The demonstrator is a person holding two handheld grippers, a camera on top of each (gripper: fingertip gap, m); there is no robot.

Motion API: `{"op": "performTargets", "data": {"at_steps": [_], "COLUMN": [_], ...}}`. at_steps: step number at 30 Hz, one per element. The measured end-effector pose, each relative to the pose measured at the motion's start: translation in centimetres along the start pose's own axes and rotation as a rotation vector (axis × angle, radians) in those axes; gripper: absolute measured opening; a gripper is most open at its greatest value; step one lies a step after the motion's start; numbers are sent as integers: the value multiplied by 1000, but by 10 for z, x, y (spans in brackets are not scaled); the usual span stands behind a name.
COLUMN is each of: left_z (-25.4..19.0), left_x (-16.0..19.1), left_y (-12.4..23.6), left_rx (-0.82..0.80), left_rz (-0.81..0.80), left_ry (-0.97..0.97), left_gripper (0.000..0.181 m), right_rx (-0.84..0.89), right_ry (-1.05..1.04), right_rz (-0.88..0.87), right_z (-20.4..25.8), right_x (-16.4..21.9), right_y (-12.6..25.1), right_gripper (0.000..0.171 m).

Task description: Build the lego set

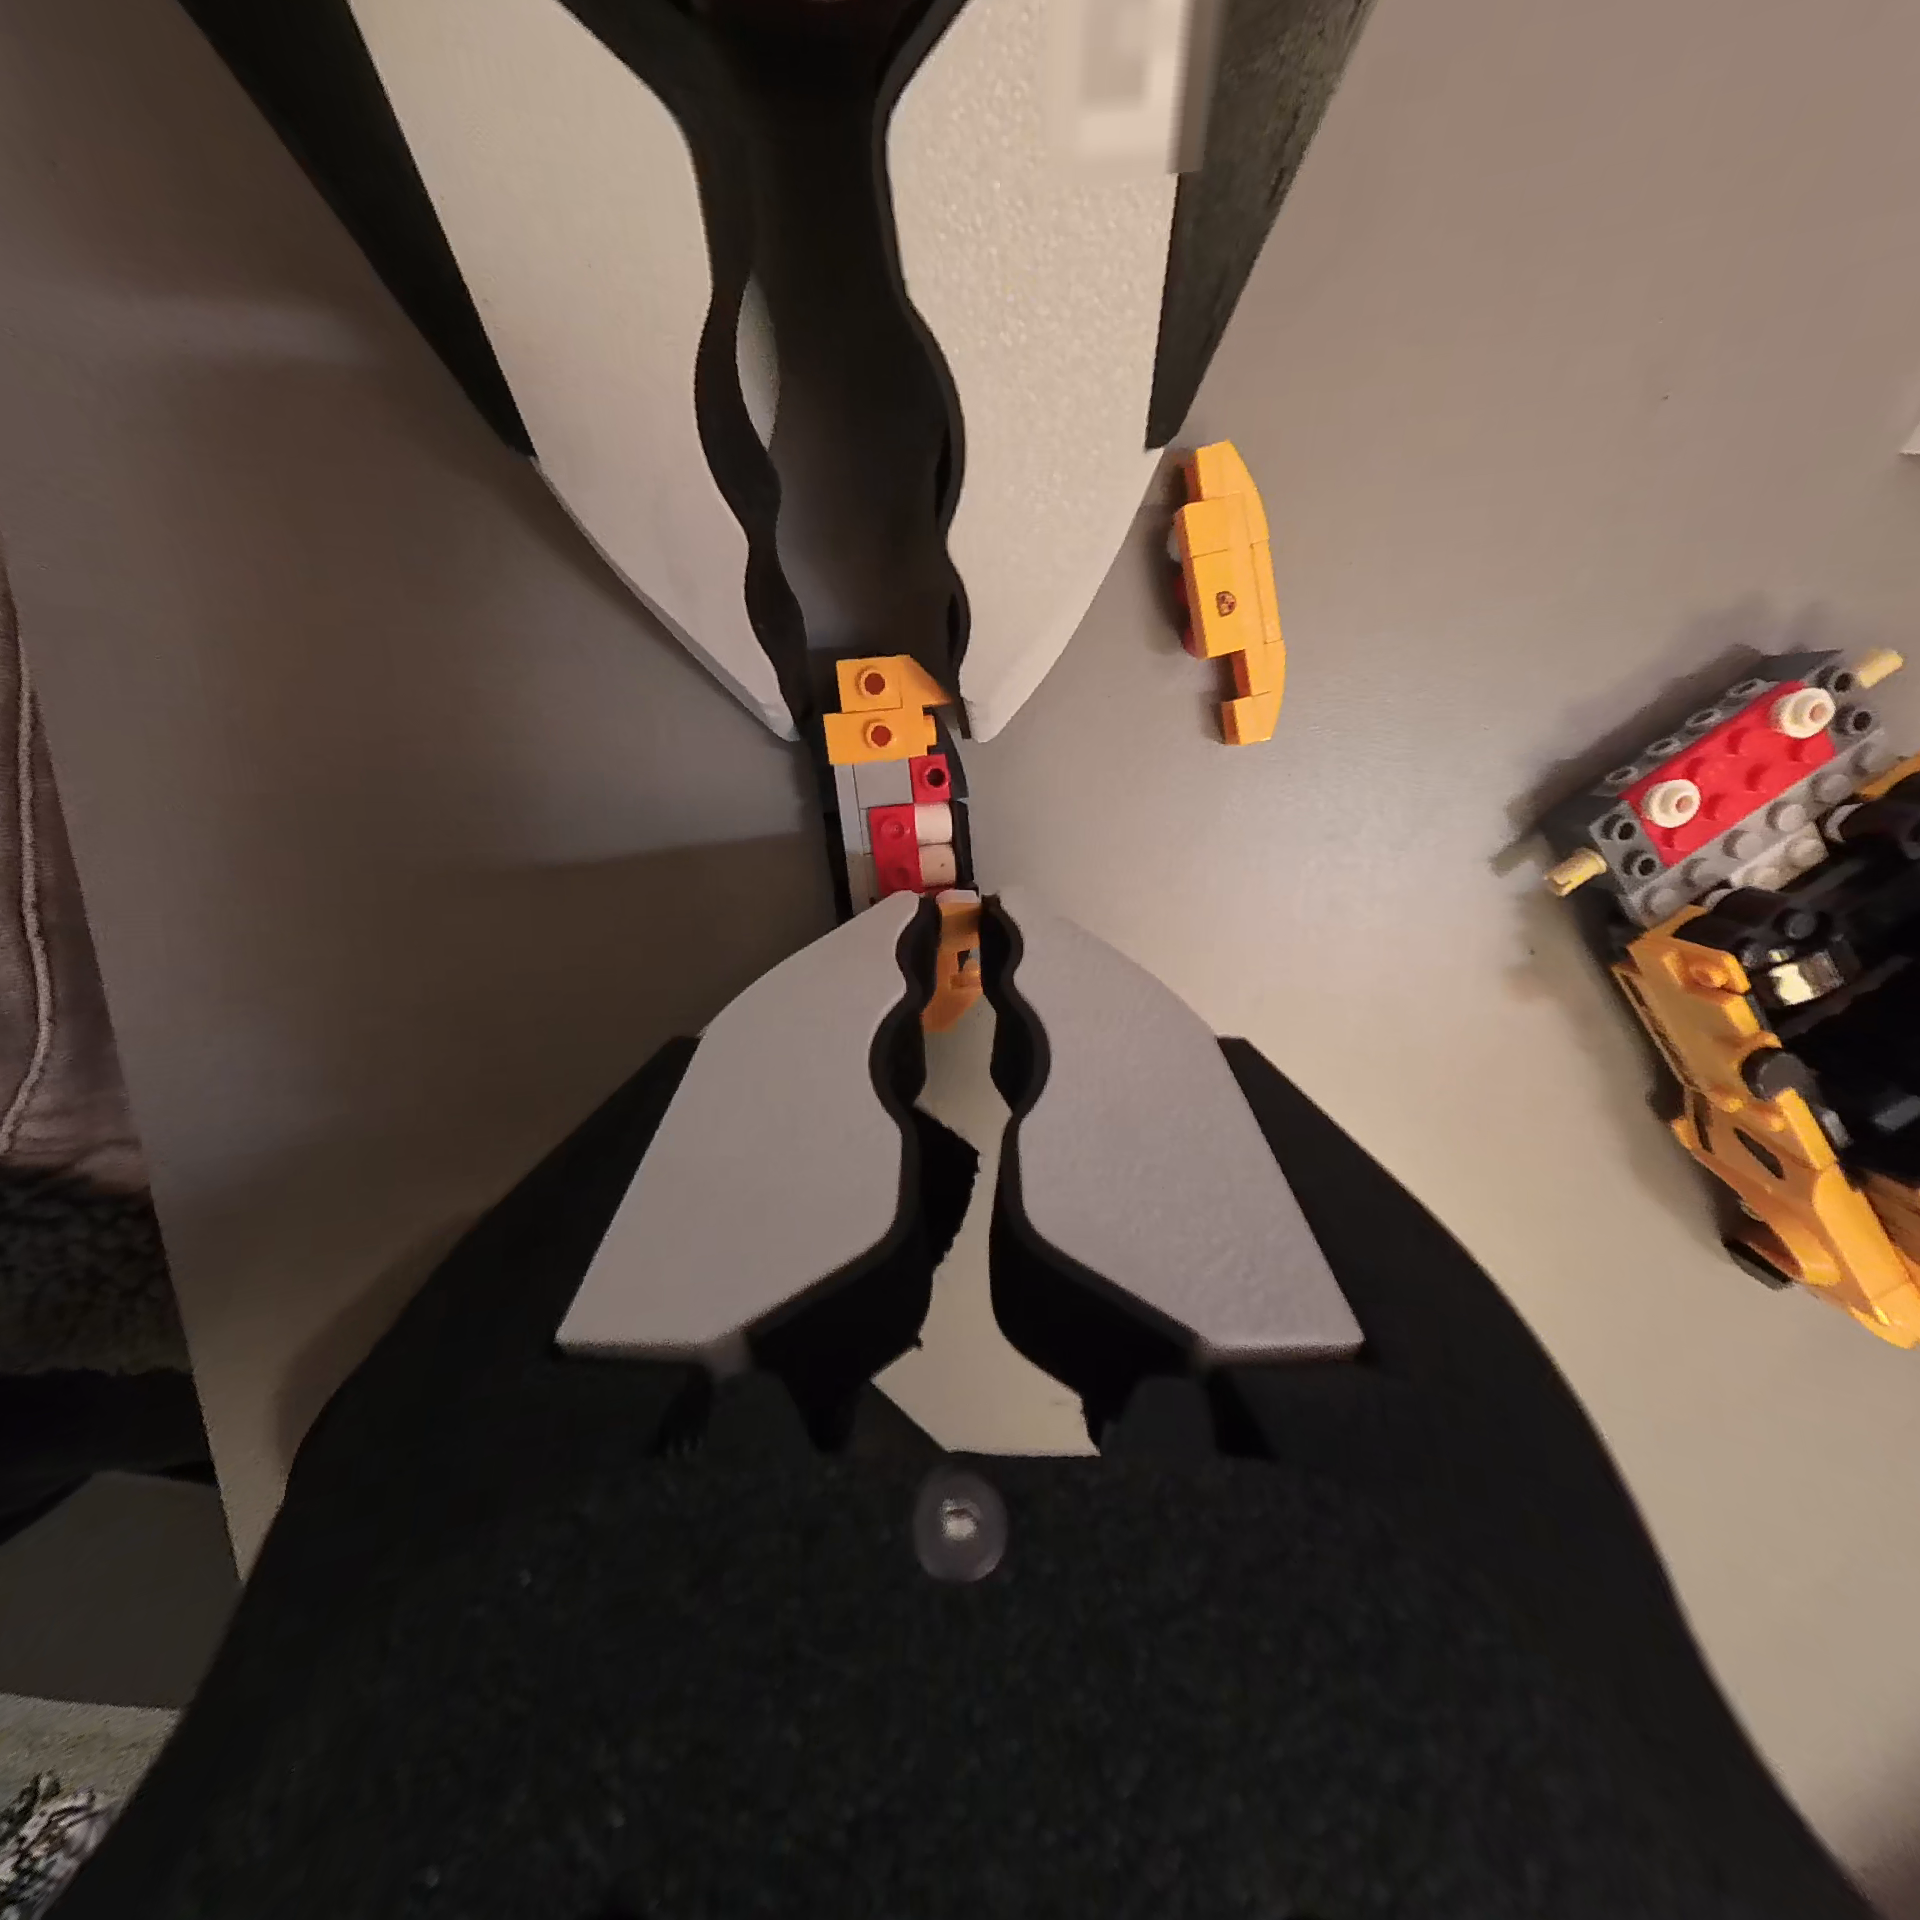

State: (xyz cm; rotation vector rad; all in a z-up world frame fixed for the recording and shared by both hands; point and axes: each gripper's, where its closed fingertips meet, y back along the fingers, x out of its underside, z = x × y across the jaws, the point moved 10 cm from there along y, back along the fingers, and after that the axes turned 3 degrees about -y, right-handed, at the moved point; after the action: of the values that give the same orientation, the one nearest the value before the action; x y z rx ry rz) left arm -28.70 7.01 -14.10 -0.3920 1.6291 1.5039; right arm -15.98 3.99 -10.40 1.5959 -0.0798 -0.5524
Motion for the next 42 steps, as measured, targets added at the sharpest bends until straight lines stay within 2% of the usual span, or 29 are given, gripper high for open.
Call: {"op": "performTargets", "data": {"at_steps": [21, 28, 30, 34, 38, 42], "left_z": [-3, -2, -2, 5, 34, 56], "left_x": [-1, 0, -1, -3, 9, 30], "left_y": [0, 0, 1, 15, 44, 51], "left_rx": [2, -1, 10, 64, 6, -81], "left_rz": [6, 8, -1, -60, -124, -68], "left_ry": [-8, -4, 1, 51, 124, 171], "left_gripper": [27, 27, 37, 47, 36, 30], "right_rx": [31, 18, 14, 44, 96, 100], "right_ry": [-25, -104, -139, -158, -103, 0], "right_rz": [7, -149, -199, -281, -301, -260], "right_z": [8, -1, -5, -12, -21, -32], "right_x": [-2, 6, 10, 14, 10, -3], "right_y": [-1, 16, 17, 15, 6, -4], "right_gripper": [8, 16, 16, 16, 15, 17]}}
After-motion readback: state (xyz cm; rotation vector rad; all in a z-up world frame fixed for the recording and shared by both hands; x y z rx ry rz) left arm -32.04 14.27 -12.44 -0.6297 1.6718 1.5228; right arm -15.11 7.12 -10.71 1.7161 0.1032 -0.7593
